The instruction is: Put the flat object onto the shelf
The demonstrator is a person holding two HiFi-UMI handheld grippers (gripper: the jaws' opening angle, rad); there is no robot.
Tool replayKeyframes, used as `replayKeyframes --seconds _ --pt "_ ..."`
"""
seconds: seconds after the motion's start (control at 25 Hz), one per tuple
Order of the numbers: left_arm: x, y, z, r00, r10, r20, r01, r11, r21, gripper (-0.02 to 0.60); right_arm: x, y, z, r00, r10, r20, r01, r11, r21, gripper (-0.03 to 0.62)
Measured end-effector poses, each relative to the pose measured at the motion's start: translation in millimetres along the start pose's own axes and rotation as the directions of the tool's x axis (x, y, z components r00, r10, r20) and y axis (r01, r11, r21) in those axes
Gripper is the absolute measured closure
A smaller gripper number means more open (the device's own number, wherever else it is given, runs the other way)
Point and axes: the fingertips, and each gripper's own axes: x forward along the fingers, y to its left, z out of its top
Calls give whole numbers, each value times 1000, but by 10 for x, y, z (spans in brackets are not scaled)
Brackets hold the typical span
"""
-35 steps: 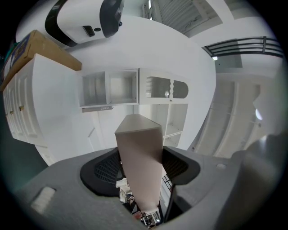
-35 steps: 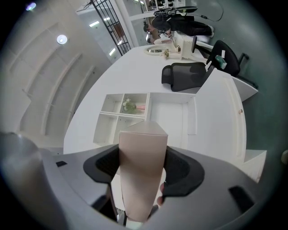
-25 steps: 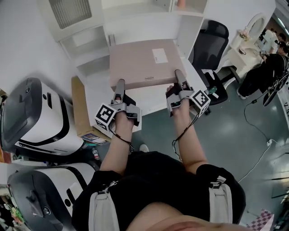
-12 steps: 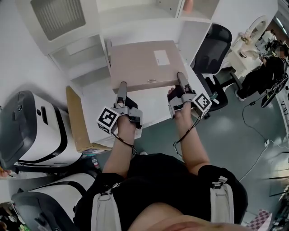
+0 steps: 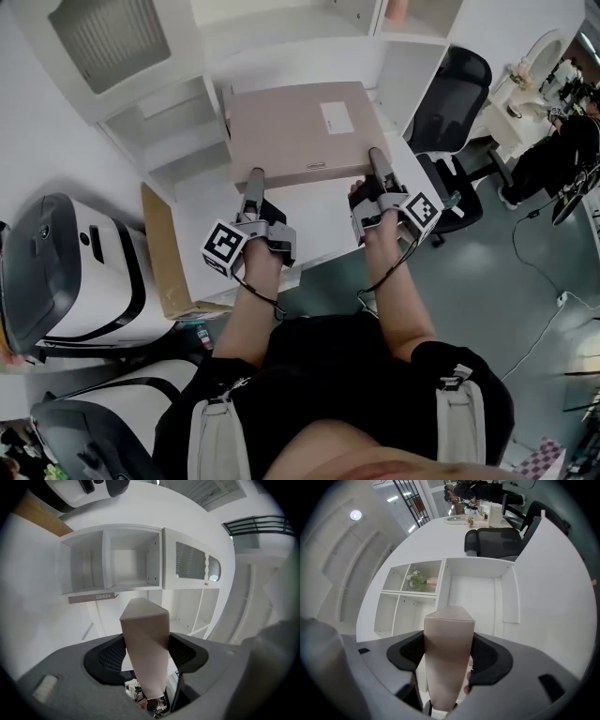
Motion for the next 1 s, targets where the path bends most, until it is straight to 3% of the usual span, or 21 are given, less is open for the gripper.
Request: replayKeyframes --seconds 0.28,0.48,1.0 --pt "-28 -20 -40 998 6 60 -8 999 33 288 135 -33 33 997 28 -73 -27 999 16 309" --pt "109 -88 -216 994 7 106 -13 998 57 288 282 -61 271 992 48 -120 -44 998 35 309" --pt "363 -166 -471 972 35 233 -56 995 82 288 635 -96 614 964 61 -257 -48 997 59 309"
